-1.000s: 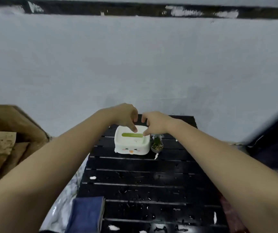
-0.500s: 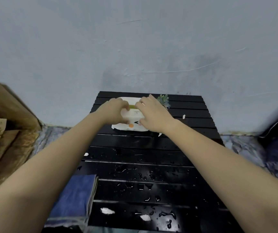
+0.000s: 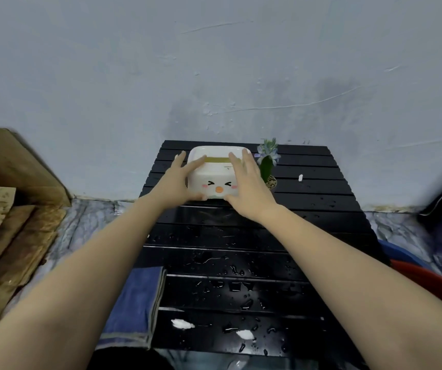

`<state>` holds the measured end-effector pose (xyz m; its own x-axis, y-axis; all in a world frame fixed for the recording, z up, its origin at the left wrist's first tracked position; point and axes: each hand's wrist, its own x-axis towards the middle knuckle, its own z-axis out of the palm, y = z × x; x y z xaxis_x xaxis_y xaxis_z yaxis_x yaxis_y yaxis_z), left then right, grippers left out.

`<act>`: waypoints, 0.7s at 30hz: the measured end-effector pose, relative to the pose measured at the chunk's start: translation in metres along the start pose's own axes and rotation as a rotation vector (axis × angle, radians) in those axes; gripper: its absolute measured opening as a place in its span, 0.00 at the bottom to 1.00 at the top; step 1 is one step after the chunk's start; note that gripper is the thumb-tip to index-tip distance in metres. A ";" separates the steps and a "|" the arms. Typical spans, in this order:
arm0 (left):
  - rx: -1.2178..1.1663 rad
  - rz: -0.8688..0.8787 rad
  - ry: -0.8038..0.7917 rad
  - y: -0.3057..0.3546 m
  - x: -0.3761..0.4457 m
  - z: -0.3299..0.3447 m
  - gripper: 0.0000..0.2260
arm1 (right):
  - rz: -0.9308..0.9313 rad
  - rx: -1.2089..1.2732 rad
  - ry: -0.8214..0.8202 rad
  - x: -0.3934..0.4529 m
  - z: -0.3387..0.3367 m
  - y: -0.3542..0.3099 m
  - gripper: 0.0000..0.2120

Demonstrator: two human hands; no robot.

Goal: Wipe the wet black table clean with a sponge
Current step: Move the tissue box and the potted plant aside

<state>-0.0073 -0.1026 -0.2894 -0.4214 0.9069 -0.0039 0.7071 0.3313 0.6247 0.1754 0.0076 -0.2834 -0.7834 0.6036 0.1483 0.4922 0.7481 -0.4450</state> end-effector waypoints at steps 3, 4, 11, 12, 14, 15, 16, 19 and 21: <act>-0.087 0.019 0.035 -0.013 -0.003 0.010 0.42 | 0.048 0.085 0.031 -0.001 0.008 0.005 0.43; -0.115 0.025 0.054 -0.017 -0.004 0.012 0.40 | 0.052 0.115 0.049 -0.001 0.010 0.006 0.43; -0.266 -0.011 0.140 -0.022 -0.011 0.014 0.34 | 0.201 0.377 0.103 0.003 0.022 0.005 0.45; -0.265 -0.014 0.143 -0.024 -0.010 0.015 0.34 | 0.233 0.440 0.111 0.004 0.025 0.006 0.45; -0.256 -0.017 0.150 -0.025 -0.009 0.014 0.34 | 0.266 0.556 0.160 0.003 0.034 0.009 0.43; -0.256 -0.018 0.156 -0.026 -0.009 0.015 0.34 | 0.274 0.592 0.181 0.002 0.038 0.011 0.42; -0.262 -0.017 0.163 -0.026 -0.008 0.015 0.34 | 0.279 0.610 0.190 0.002 0.040 0.012 0.41; -0.297 -0.014 0.169 -0.027 -0.005 0.015 0.33 | 0.275 0.621 0.208 0.003 0.039 0.015 0.39; -0.301 -0.012 0.169 -0.029 -0.002 0.014 0.34 | 0.266 0.620 0.225 0.006 0.039 0.018 0.38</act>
<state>-0.0189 -0.1098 -0.3184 -0.5346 0.8391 0.1007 0.5130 0.2275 0.8277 0.1645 0.0143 -0.3247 -0.5363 0.8363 0.1142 0.2966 0.3134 -0.9021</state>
